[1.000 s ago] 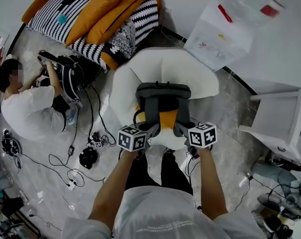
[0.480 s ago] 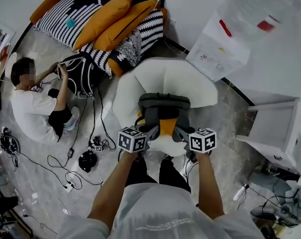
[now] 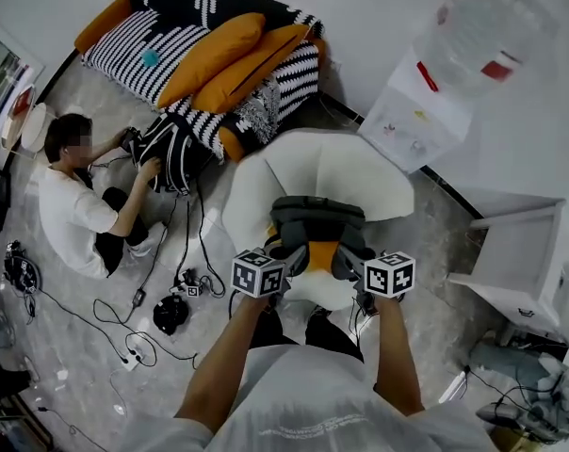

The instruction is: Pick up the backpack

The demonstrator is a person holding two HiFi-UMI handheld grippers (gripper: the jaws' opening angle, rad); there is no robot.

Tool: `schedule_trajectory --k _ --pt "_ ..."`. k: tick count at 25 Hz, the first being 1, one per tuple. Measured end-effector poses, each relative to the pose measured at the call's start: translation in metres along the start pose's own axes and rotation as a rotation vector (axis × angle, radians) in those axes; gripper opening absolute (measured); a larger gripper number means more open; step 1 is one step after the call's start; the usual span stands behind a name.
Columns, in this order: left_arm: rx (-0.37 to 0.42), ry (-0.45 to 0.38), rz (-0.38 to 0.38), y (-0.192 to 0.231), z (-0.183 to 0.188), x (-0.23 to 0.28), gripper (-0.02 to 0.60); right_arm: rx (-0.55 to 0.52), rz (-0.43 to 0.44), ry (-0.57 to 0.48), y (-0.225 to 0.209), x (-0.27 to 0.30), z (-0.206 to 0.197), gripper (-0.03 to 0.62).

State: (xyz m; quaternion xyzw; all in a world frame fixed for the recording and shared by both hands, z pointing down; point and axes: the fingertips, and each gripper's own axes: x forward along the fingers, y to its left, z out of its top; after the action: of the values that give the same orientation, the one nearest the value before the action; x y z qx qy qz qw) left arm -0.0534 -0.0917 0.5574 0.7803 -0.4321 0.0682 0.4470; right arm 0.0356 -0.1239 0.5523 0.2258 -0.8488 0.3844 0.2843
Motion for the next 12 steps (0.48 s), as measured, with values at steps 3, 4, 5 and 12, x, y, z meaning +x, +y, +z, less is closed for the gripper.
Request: schedule_trajectory --k 3,4,5,12 --pt "0.028 -0.026 0.008 -0.005 0.012 -0.004 0.041 -0.023 -0.014 -0.035 0.005 -0.004 0.012 0.034" --pt "0.047 -0.034 0.01 -0.007 0.018 -0.006 0.041 -0.029 -0.016 -0.052 0.006 -0.006 0.017 0.034" --pt "0.068 -0.043 0.012 -0.009 0.025 -0.006 0.041 -0.035 -0.017 -0.072 0.007 -0.009 0.023 0.034" --pt "0.131 -0.109 0.025 -0.022 0.058 -0.017 0.041 -0.073 0.018 -0.174 0.021 -0.028 0.059 0.034"
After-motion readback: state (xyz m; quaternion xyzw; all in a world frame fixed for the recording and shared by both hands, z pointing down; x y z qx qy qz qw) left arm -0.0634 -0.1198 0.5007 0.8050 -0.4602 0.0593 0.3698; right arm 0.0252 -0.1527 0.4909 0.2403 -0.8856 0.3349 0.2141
